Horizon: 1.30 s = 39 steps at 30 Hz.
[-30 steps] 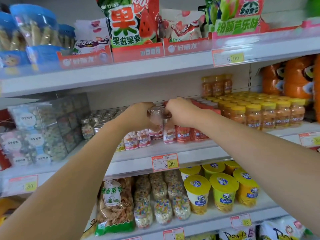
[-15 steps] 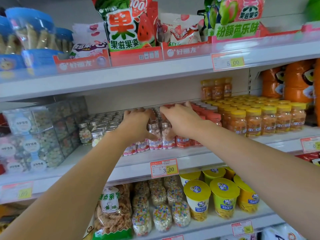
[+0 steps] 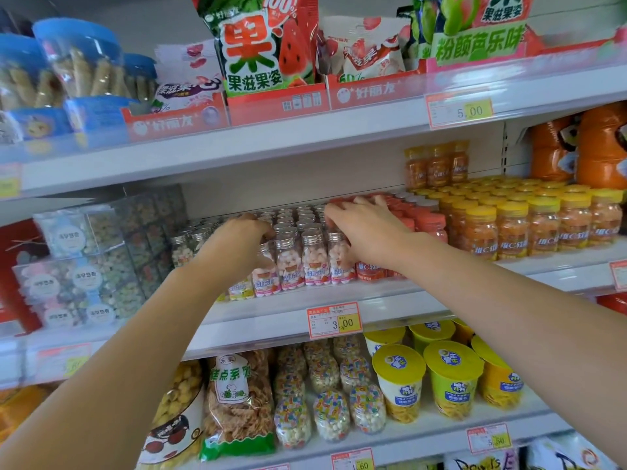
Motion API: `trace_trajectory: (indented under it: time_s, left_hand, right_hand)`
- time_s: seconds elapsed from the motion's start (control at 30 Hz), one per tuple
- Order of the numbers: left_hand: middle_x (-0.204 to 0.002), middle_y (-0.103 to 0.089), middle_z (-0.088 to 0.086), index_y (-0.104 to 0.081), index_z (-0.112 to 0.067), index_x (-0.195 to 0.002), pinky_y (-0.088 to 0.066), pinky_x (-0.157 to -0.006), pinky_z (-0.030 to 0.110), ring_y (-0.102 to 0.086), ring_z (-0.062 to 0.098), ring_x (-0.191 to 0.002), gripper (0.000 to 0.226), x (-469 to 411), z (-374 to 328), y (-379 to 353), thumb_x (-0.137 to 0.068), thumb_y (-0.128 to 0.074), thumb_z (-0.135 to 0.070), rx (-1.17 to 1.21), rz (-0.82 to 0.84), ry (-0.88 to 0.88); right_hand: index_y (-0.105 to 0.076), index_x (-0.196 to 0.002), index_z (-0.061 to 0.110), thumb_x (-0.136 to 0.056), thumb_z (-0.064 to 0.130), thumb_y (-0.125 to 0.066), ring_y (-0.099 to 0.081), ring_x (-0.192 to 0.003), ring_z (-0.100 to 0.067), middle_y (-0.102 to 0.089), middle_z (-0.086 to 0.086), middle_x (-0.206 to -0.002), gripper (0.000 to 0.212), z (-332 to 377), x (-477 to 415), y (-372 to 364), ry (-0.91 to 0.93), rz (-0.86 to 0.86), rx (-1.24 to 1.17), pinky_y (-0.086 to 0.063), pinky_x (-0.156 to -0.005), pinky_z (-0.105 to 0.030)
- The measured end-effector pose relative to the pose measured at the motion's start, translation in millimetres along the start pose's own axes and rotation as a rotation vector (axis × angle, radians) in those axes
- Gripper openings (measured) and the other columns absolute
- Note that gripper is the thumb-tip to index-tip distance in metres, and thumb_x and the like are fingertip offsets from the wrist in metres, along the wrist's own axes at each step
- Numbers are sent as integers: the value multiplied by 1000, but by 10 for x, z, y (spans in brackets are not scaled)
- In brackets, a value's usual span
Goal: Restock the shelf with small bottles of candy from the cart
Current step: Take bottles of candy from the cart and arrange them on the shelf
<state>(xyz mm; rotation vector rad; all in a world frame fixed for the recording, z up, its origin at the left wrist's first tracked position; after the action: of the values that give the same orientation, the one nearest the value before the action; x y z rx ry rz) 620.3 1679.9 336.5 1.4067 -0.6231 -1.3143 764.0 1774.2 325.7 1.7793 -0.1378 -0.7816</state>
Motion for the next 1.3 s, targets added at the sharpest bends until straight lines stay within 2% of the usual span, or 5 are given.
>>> trace_trajectory:
  time_s: [0.33, 0.47, 0.57, 1.0, 1.3]
  left_hand:
    - [-127, -52, 11, -50, -15, -132, -44, -93, 36, -53, 28, -111, 54, 188, -110, 100, -83, -71, -23, 53, -150, -15]
    - [-82, -58, -6, -61, -18, -93, -39, -61, 18, -53, 11, -70, 14, 915, -573, 3, -90, -60, -32, 437, -379, -41]
    - [-52, -50, -3, -52, -16, -62, -33, -50, 21, -47, 13, -50, 41, 1438, -977, -457, -91, -52, -45, 568, -235, -76]
    - [-89, -62, 0, -62, -17, -83, -42, -70, 21, -59, 16, -82, 6, 2662, -2787, -3065, -88, -61, -18, 880, 705, 102]
    - [-129, -57, 11, -56, -7, -126, -40, -90, 23, -54, 24, -118, 33, 3318, -3524, -4493, -95, -49, -16, 548, 1230, 142]
  right_hand:
    - [-51, -119, 14, -79, 34, -73, -45, -116, -27, -53, -7, -120, 50, 112, 258, 167, 60, -266, -120, -28, -108, -41]
    - [-53, -81, 11, -80, 21, -65, -48, -85, -24, -53, -6, -87, 15, 225, 856, 227, 175, -567, -238, -41, -77, -36]
    - [-43, -71, 17, -79, 24, -61, -36, -74, -17, -43, 2, -74, 21, 224, 1385, -44, 185, -534, -287, -27, -70, -30]
    - [-49, -127, 5, -95, 23, -57, -60, -97, -27, -56, -15, -118, 38, -710, 4399, -3176, -685, 1052, -631, -39, -63, -24]
    - [-59, -122, 0, -94, 16, -47, -55, -117, -27, -56, -13, -131, 34, -608, 5538, -4228, -519, 1450, -510, -44, -94, -31]
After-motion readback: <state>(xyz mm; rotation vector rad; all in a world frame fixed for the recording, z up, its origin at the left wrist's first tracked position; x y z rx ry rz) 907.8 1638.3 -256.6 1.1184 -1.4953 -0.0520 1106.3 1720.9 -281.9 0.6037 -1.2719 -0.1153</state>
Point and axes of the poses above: each hand's wrist, its own x-axis away from the middle knuckle, its own y-axis out of the back of the hand, z = x × y, the point moved 5 cm from there along -x, towards the middle knuckle
